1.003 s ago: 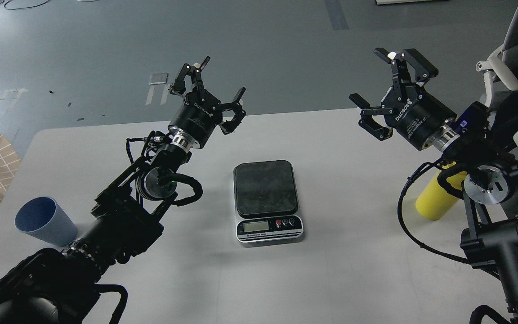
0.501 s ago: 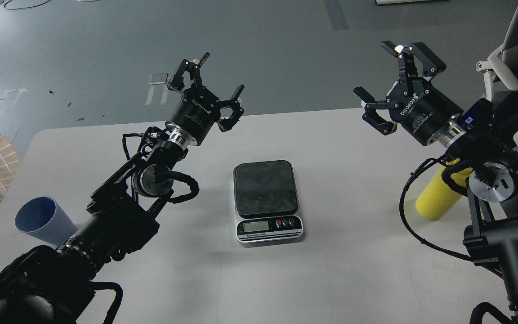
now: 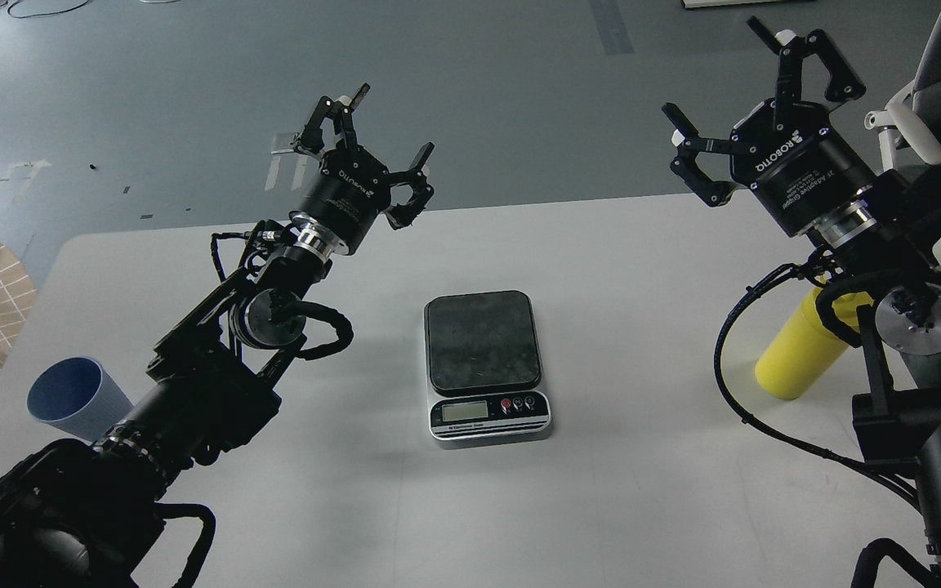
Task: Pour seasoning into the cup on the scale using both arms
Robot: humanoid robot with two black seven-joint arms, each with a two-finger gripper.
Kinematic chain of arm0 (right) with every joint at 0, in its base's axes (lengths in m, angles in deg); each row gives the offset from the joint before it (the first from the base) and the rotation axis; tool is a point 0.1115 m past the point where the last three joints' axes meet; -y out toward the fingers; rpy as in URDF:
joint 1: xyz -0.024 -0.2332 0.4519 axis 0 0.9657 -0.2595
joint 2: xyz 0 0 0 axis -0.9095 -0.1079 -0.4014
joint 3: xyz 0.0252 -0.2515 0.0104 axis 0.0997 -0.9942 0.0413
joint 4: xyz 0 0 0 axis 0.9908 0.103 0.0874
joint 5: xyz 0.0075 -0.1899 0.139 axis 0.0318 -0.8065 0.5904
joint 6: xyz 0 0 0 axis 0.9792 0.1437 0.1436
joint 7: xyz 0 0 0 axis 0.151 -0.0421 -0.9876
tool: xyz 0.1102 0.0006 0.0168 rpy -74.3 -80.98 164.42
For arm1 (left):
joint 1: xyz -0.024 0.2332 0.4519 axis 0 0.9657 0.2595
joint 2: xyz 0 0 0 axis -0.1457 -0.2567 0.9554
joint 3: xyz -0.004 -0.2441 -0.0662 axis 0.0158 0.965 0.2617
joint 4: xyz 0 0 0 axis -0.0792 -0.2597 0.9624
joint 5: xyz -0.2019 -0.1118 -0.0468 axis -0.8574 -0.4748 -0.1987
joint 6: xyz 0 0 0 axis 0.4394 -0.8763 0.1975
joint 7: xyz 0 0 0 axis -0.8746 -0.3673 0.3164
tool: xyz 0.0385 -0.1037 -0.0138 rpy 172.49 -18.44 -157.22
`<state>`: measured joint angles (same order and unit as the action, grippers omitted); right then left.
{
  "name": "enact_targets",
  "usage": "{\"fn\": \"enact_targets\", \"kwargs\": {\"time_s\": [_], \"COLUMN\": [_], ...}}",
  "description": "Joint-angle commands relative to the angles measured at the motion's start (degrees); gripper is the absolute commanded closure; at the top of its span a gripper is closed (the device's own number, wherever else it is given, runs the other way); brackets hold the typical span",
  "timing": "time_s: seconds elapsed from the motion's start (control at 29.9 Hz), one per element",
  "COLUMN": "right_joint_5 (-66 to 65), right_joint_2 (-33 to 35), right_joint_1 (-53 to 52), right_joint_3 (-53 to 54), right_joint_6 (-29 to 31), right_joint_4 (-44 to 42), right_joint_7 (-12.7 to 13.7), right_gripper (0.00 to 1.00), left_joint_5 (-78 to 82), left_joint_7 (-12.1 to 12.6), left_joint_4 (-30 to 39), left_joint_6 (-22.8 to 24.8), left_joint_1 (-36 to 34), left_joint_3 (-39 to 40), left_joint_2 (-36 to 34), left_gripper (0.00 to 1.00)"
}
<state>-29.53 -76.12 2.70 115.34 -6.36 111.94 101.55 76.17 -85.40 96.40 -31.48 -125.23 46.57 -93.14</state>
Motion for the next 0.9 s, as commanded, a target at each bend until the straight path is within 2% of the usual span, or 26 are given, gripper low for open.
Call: {"fn": "enact_targets", "kwargs": {"time_s": [0.0,0.4,0.5,0.63,0.87], "right_joint_5": [2.37,4.13,5.28,5.45,5.19], "right_joint_2": [0.00,0.00,0.00,0.00,0.00], "right_joint_1": [0.16,0.68,0.77,1.03,1.65], "right_joint_3": [0.01,0.10,-0.16,-0.78,-1.22], "right_joint_6": [-1.74,-4.12,-4.38,-4.82,-4.65], "right_joint_4": [-0.01,0.17,0.17,0.08,0.26], "right_joint_7": [-0.17,-0.43,-0.43,-0.43,-0.43], "right_gripper": [0.00,0.00,0.00,0.00,0.00], "left_joint_5": [0.02,0.19,0.19,0.19,0.80], "left_joint_7": [0.08,-0.27,-0.71,-3.35,-3.26], "left_joint_4": [-0.01,0.08,0.08,0.08,0.08], "left_joint_6": [0.00,0.00,0.00,0.00,0.00], "left_joint_1": [-0.07,-0.86,-0.86,-1.39,-3.23], "left_joint_3": [0.04,-0.13,0.13,0.13,-0.40], "left_joint_2": [-0.25,-0.95,-1.04,-1.04,-1.39], "left_gripper": [0.00,0.00,0.00,0.00,0.00]}}
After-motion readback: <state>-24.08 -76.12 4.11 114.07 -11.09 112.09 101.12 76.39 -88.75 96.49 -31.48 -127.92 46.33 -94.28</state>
